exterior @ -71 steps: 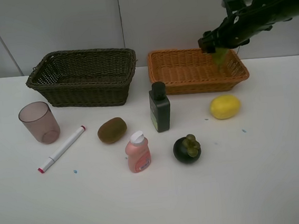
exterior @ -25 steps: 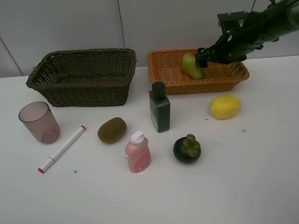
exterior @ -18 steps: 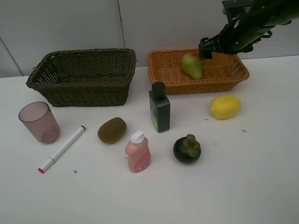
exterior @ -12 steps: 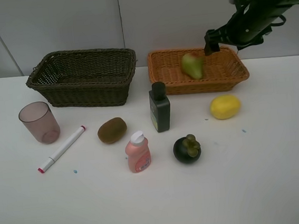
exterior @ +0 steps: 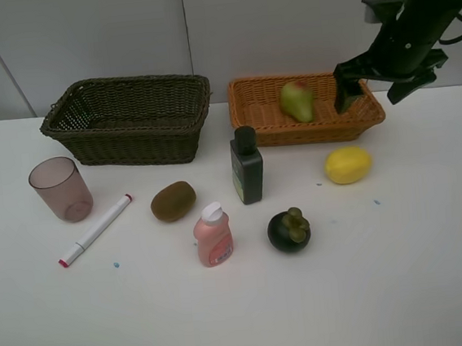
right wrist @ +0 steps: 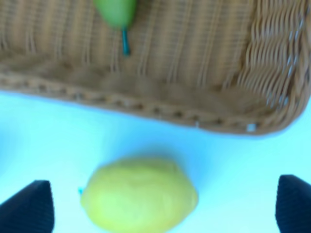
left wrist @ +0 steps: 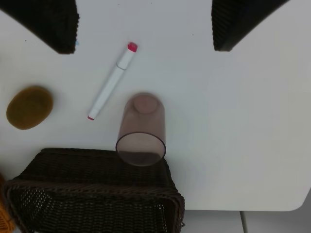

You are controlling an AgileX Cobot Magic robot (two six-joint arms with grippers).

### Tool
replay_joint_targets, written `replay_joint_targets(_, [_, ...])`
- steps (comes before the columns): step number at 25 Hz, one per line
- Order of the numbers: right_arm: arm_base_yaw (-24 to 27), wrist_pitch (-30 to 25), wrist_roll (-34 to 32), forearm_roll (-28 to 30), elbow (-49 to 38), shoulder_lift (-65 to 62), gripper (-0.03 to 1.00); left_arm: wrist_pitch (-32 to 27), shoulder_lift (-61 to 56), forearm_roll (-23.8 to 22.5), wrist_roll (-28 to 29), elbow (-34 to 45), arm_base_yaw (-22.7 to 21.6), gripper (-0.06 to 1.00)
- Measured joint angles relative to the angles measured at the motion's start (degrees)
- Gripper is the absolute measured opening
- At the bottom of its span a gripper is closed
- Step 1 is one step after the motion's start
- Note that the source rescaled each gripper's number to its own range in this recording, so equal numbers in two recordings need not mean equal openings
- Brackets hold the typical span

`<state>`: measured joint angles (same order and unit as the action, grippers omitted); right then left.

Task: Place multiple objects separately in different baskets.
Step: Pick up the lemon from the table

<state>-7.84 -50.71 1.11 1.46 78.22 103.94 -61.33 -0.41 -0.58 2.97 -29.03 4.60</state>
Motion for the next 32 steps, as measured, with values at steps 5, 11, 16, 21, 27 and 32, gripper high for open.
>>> replay_joint_targets(5, [-1.35,-2.43,0.84,0.34,0.00,-0.02,1.00,0.00,0.00,0.00,0.00,0.00,0.00,0.74])
replay_joint_targets(11, [-1.71,1.30,1.03,-0.44,-5.08,-0.02,1.00,0.00,0.00,0.00,0.00,0.00,0.00,0.74])
replay_joint_targets(16, [-1.71,8.53,1.11,-2.20,-10.63,-0.02,1.00,0.00,0.00,0.00,0.00,0.00,0.00,0.74])
replay_joint_targets(21, [-1.71,13.60,1.17,-2.43,-12.90,0.12,1.00,0.00,0.00,0.00,0.00,0.00,0.00,0.74])
replay_joint_targets(27, [-1.71,15.13,1.17,-2.43,-13.09,3.74,1.00,0.00,0.00,0.00,0.00,0.00,0.00,0.74])
replay_joint_targets(32, [-1.71,17.35,1.21,-2.43,-13.26,7.56,1.00,0.00,0.00,0.00,0.00,0.00,0.00,0.74])
